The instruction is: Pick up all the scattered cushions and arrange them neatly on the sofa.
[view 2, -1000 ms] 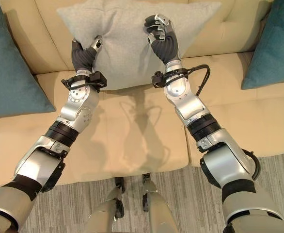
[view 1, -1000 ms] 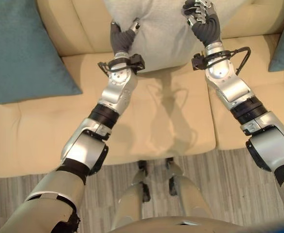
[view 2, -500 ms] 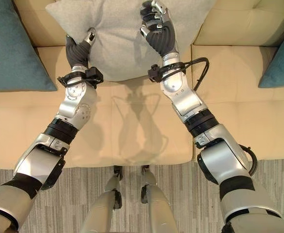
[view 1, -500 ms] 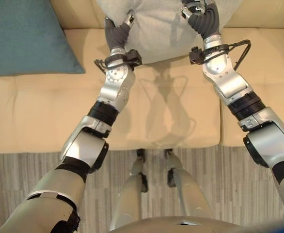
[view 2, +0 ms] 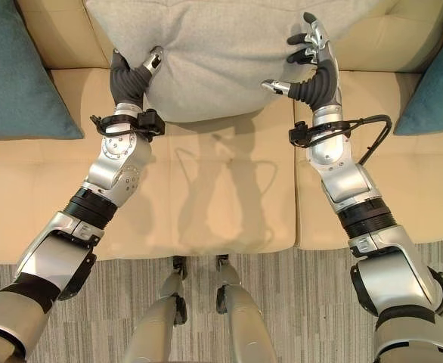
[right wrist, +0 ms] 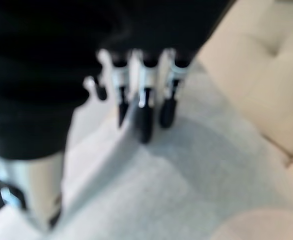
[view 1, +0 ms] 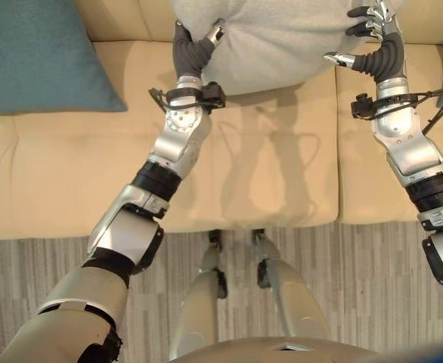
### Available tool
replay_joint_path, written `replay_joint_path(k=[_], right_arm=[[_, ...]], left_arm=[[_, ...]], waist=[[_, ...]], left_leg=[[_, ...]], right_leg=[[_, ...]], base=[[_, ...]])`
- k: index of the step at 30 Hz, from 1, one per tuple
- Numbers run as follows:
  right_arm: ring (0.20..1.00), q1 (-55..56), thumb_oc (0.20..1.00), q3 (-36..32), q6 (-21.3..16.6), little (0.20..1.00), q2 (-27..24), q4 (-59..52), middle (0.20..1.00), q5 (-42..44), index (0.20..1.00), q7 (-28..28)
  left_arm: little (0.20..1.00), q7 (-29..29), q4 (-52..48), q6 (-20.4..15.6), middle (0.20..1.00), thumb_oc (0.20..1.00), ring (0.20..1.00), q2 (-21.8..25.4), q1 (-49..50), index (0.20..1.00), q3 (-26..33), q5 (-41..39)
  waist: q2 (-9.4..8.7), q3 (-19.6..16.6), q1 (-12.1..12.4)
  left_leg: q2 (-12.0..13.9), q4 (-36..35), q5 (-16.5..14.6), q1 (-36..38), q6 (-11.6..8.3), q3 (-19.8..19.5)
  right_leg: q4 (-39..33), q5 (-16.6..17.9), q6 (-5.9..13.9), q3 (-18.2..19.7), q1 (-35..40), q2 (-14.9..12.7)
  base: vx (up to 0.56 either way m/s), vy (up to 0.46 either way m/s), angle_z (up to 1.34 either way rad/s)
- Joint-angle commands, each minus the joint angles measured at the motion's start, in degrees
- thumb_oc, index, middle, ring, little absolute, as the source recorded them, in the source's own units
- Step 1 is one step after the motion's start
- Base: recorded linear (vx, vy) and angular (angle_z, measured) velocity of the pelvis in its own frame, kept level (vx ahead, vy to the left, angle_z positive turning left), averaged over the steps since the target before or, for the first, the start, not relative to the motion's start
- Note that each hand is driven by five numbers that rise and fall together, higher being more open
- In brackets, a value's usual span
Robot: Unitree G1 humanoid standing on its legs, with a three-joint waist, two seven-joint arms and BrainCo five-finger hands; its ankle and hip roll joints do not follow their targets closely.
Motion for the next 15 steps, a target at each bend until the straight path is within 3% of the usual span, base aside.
replay_joint_path(k=[1, 9, 15], right_arm=[[1.0, -2.6, 1.0, -1.3, 1.1, 1.0, -5.6, 4.7, 1.0, 2.1, 1.0, 0.4], [1.0, -9.2, 1.0, 3.4, 1.9, 1.0, -7.2, 14.0, 1.0, 4.4, 1.0, 2.6], [1.0, -13.2, 1.0, 6.7, 0.3, 1.0, -3.6, 16.2, 1.0, 9.5, 1.0, 5.8]], left_arm=[[0.2, -2.1, -4.8, -4.3, 0.2, 0.2, 0.2, 2.0, -0.8, 0.2, 2.0, 1.4], [0.2, -4.8, -10.0, -4.8, 0.2, 0.2, 0.2, 2.4, 3.8, 0.2, 1.7, 1.0], [0.2, -4.9, -9.8, -5.2, 0.2, 0.2, 0.2, 0.9, 2.9, 0.2, 0.6, 0.8]], waist=[[0.1, -0.5, 0.9], [0.47, -0.3, 2.5], [0.51, -0.5, 3.2]], left_leg=[[2.4, 0.0, 0.8, 1.0, -6.2, 2.8], [2.5, 0.0, 1.3, 0.9, -6.43, 2.8], [2.6, 0.0, 1.6, 0.3, -6.48, 2.3]], right_leg=[[-1.6, 2.7, 8.34, 0.3, 1.1, -3.7], [-1.6, 2.8, 8.44, -0.1, 0.9, -3.7], [-1.6, 3.0, 8.44, -0.2, 0.2, -3.6]], base=[[0.0, 0.0, 0.0], [0.0, -0.009, 0.0], [0.0, 0.0, 0.0]])
